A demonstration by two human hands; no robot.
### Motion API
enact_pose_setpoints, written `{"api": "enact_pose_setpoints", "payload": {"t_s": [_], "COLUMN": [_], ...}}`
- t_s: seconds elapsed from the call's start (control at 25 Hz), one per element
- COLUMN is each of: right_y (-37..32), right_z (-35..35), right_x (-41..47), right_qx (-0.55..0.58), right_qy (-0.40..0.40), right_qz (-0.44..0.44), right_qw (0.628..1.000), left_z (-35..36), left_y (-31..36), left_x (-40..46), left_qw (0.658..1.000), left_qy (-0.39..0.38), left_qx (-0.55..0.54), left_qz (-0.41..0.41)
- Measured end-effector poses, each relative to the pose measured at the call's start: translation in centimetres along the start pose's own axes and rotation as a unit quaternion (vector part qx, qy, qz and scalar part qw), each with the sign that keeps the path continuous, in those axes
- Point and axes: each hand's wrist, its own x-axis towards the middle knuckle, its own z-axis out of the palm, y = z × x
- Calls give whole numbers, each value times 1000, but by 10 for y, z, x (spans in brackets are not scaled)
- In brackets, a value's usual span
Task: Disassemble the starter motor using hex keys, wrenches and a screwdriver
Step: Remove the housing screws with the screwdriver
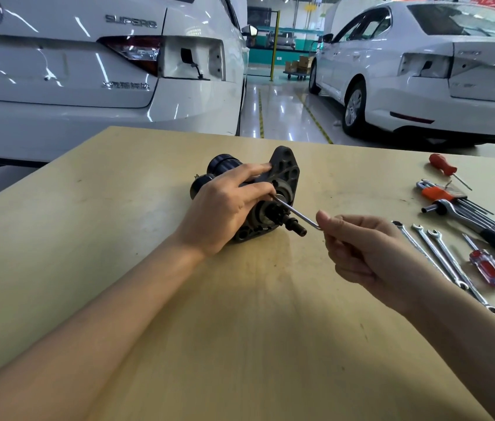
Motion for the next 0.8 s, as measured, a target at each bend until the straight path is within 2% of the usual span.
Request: {"api": "enact_pose_setpoints", "payload": {"t_s": [0.12, 0.24, 0.32, 0.4, 0.44, 0.6, 0.8], "right_y": [-1, 4, 9, 14, 16, 10, 10], "right_z": [3, 7, 11, 15, 16, 20, 19], "right_x": [-6, -11, -14, -14, -15, -16, -16], "right_qx": [-89, -205, -271, -371, -381, -228, -229], "right_qy": [52, 111, 127, 117, 114, 108, 91], "right_qz": [-81, -201, -279, -361, -378, -288, -283], "right_qw": [991, 951, 912, 847, 836, 924, 927], "left_z": [0, 1, 1, 2, 2, 3, 2], "left_y": [0, -1, -1, -1, -1, 1, 1], "left_x": [0, -1, -1, -1, -1, 1, 1], "left_qw": [1000, 1000, 1000, 1000, 1000, 999, 999], "left_qy": [-3, -2, 1, 7, 11, 24, 31], "left_qx": [6, 15, 9, 10, 12, 11, 3], "left_qz": [-2, -8, -16, -19, -20, -25, -29]}}
